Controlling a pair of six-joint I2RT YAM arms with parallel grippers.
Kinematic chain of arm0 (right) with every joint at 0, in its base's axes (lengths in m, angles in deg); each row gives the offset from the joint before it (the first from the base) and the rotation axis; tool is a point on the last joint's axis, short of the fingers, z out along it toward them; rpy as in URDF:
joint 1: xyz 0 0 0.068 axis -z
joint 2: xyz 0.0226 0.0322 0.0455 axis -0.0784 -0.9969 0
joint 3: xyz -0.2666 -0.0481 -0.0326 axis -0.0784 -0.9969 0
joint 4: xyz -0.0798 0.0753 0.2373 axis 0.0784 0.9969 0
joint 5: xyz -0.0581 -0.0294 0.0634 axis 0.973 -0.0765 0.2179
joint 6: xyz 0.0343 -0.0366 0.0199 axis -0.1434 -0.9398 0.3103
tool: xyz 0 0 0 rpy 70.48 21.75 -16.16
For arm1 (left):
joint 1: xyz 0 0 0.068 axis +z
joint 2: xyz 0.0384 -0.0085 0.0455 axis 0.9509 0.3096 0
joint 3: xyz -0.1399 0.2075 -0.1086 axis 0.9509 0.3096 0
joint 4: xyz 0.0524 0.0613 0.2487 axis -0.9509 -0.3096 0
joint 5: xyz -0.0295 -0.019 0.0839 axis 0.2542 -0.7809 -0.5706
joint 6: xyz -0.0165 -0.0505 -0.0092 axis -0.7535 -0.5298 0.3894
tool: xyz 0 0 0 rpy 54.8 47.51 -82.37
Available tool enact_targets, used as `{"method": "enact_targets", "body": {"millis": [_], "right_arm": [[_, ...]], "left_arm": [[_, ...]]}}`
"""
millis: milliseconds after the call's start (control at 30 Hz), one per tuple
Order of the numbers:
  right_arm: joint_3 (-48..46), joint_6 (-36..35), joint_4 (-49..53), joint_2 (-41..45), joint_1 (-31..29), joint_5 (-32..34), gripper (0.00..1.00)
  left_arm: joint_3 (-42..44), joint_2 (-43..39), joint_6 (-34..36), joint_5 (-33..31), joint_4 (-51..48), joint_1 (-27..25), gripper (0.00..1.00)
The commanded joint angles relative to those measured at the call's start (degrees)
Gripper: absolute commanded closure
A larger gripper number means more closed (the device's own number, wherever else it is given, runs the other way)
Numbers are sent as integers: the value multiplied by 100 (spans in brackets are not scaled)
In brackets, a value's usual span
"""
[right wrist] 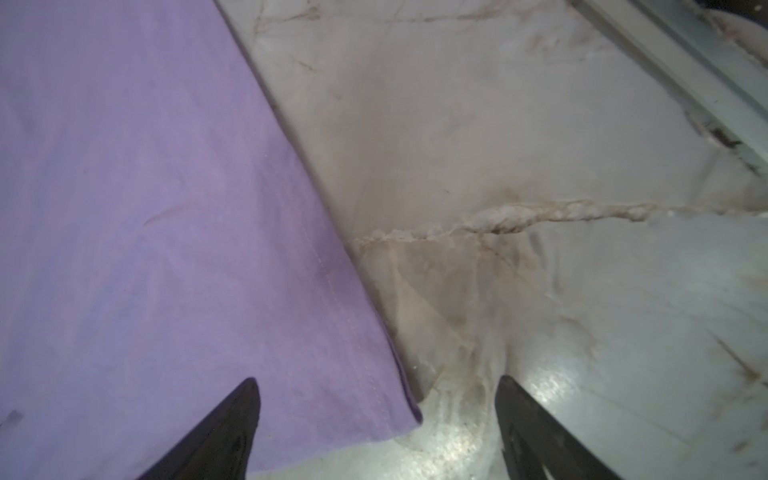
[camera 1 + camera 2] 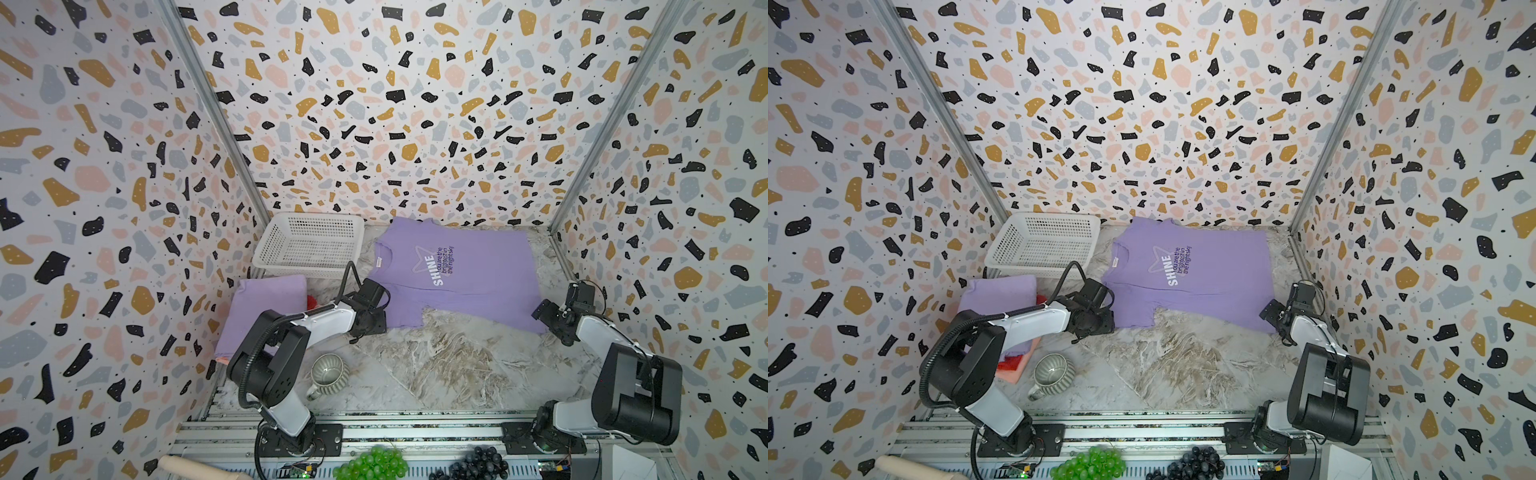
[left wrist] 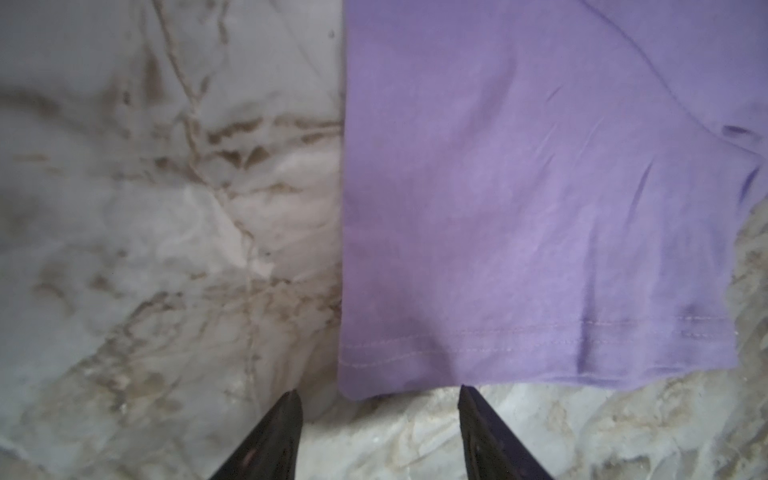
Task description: Fold and stack the t-shirts
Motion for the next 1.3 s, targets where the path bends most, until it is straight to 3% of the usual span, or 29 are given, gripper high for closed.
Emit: {"method": "enact_targets", "body": {"millis": [0,167,367,500,900,1067,1133,1267], "right_arm": [[124,-72,90,-24,120,74,11],[55,-76,60,-46,329,8,12],[33,-131,102,-107,353,64,12],[-66,-85,-25,-169,332,-206,15],[-120,384,319,-687,-518,-127,24],[-67,587,-244,-1061,-681,-393,46],[79,671,-401,-1140,-723,-468,69],[288,756,-625,-932,-745,-724,92]], "left_arm": [[-46,326,-61,-213,151,-2,37],[-164,658,-96,251,206,-26,45],[-32,485,-37,542,362,-36,84],[-167,450,-8,783,376,-36,99],[-373,241,-11,689,280,-28,100],[-423,151,9,697,281,5,100],[-437,68,5,738,307,64,100],[-368,-259,-132,894,521,245,100]]}}
